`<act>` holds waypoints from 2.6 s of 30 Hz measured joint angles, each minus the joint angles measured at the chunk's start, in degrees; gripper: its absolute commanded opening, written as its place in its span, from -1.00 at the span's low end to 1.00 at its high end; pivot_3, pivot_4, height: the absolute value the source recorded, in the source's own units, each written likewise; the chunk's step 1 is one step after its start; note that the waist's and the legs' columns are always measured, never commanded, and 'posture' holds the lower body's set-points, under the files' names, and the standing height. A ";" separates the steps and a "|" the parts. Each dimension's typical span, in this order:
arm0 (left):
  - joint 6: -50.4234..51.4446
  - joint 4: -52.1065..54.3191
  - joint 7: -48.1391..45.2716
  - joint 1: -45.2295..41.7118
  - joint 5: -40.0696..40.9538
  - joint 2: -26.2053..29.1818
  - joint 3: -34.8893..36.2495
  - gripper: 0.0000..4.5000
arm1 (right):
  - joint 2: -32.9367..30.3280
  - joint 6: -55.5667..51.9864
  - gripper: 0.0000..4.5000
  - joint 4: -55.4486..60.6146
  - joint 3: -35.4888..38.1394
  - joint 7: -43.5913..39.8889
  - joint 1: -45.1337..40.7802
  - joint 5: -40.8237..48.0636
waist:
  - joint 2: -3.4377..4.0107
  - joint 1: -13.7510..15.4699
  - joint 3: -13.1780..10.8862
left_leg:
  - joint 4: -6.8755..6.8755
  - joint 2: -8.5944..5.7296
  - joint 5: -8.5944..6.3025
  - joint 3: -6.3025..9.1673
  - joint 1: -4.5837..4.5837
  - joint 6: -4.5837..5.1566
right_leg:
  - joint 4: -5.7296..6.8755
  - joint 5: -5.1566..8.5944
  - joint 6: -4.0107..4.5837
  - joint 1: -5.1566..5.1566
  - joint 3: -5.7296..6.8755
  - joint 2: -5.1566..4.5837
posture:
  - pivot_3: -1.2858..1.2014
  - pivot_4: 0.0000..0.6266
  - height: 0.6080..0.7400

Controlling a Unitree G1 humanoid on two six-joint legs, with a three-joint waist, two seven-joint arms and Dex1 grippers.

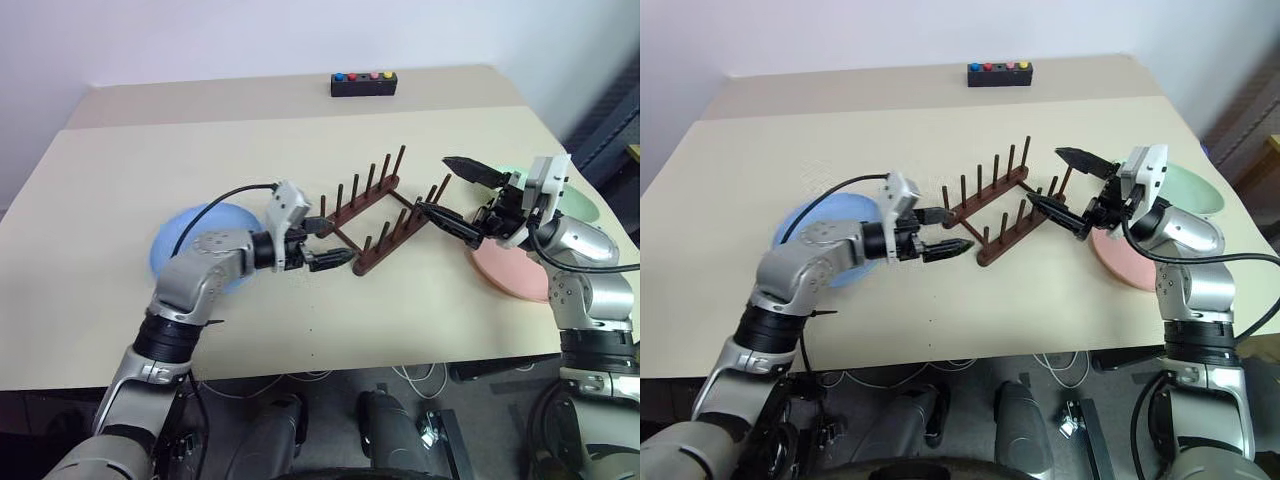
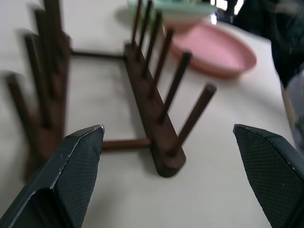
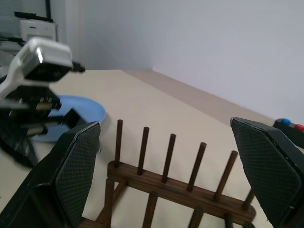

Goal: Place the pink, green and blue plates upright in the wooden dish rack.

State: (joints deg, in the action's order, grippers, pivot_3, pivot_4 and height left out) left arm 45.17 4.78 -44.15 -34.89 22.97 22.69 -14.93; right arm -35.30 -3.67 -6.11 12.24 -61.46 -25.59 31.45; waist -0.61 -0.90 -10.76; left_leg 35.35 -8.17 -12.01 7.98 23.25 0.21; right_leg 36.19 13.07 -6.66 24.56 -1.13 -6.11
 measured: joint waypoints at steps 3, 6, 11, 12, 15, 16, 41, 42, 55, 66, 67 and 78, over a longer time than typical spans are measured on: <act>2.76 -0.01 1.45 -0.02 -2.66 0.12 -3.98 1.00 | -0.05 0.24 0.99 1.27 0.39 0.87 1.50 -0.21 | 0.00 0.27 0.00 | 0.03 -0.02 0.00 -0.01 0.02 0.00 | -0.02 0.00 -0.01 0.00 -0.03 0.00 | 0.03 -0.52 1.00; 4.29 0.30 3.13 -0.13 -4.07 -1.68 -5.90 1.00 | -0.08 0.28 0.99 2.26 1.03 1.62 2.77 -0.27 | 0.00 0.42 0.00 | 0.05 -0.02 0.00 -0.01 0.02 0.01 | -0.04 -0.01 -0.01 -0.02 -0.03 0.00 | 0.03 -0.52 1.00; 4.35 -1.53 9.08 -0.95 -9.04 -7.56 -9.11 1.00 | -0.08 0.29 0.99 3.07 1.59 2.66 3.40 -0.50 | 0.00 0.44 0.00 | 0.07 -0.02 0.00 -0.01 0.02 0.01 | -0.05 -0.01 -0.02 -0.03 -0.03 0.00 | 0.03 -0.52 1.00; 4.28 -1.86 9.96 -1.08 -9.86 -8.79 -9.50 1.00 | -0.09 0.29 0.99 3.34 1.60 2.71 3.40 -0.54 | 0.00 0.39 0.00 | 0.07 -0.01 0.00 -0.01 0.02 0.01 | -0.05 -0.01 -0.02 -0.03 -0.03 0.00 | 0.03 -0.52 1.00; 4.44 -2.55 11.64 -1.35 -11.26 -10.54 -10.38 1.00 | -0.14 0.29 0.99 3.53 1.68 2.77 3.40 -0.77 | 0.00 0.19 0.00 | 0.07 0.00 0.00 -0.01 0.02 0.00 | -0.03 -0.01 -0.02 -0.03 -0.03 0.02 | 0.03 -0.52 1.00; 4.47 -2.79 12.04 -1.47 -11.63 -11.03 -10.44 1.00 | -0.25 0.29 0.99 3.53 1.72 2.77 3.40 -0.81 | 0.00 0.24 0.00 | 0.07 0.00 0.00 -0.01 0.02 0.00 | -0.03 -0.01 -0.02 -0.03 -0.03 0.02 | 0.03 -0.52 1.00; -11.22 -14.97 3.90 -6.32 -14.63 -2.81 -4.66 -0.64 | -1.13 -0.14 1.00 3.44 2.77 2.67 1.83 0.99 | 0.02 0.29 0.01 | 0.36 0.01 -0.03 -0.02 0.10 0.04 | -0.03 -0.05 -0.09 -0.07 -0.02 0.06 | 0.03 -0.52 1.00; -13.04 -15.41 1.04 -6.55 -14.41 -1.37 -4.37 -0.64 | -1.14 -0.38 1.00 3.44 3.00 2.59 1.83 1.35 | 0.03 0.29 0.02 | 0.36 0.00 -0.03 -0.04 0.10 0.04 | -0.02 -0.05 -0.09 -0.07 -0.02 0.04 | 0.03 -0.52 1.00; -35.89 -34.95 -21.61 -11.78 -17.23 1.36 -5.60 -0.64 | -1.78 -2.39 1.00 3.72 4.27 1.60 1.57 3.68 | 0.03 0.18 0.01 | 0.41 -0.02 -0.09 -0.04 0.13 0.14 | -0.05 -0.07 -0.11 -0.07 -0.01 0.01 | 0.03 -0.52 1.00; -43.80 -46.56 -23.43 -15.81 -21.03 -3.70 -5.39 -0.42 | -1.80 -3.22 1.00 4.82 4.47 1.95 1.66 3.65 | 0.02 0.32 0.01 | 0.60 -0.04 -0.15 -0.04 0.16 0.24 | -0.04 -0.13 -0.21 -0.13 -0.01 0.01 | 0.03 -0.52 1.00; -43.16 -46.85 -23.74 -15.91 -20.97 -3.82 -4.93 -0.17 | -1.80 -3.22 1.00 4.85 4.47 1.95 1.67 3.63 | 0.02 0.28 0.01 | 0.60 -0.04 -0.15 -0.04 0.16 0.24 | -0.04 -0.13 -0.21 -0.13 0.00 0.02 | 0.03 -0.52 1.00; -34.61 -41.55 -21.54 -15.97 -19.81 -1.97 -0.05 0.99 | -1.80 -3.50 1.00 4.84 4.45 1.57 1.57 3.66 | 0.02 0.02 0.01 | 0.59 -0.02 -0.15 -0.04 0.16 0.23 | 0.02 -0.13 -0.22 -0.08 -0.01 0.04 | 0.03 -0.52 1.00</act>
State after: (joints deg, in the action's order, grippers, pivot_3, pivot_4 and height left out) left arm 10.56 -36.76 -65.69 -50.86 3.16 20.71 -14.98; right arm -37.10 -7.18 -1.26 16.68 -59.89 -24.02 35.10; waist -0.59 -0.88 -10.75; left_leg 35.94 -8.19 -12.16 7.95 23.41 0.44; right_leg 36.20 12.94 -6.88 24.47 -1.14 -6.07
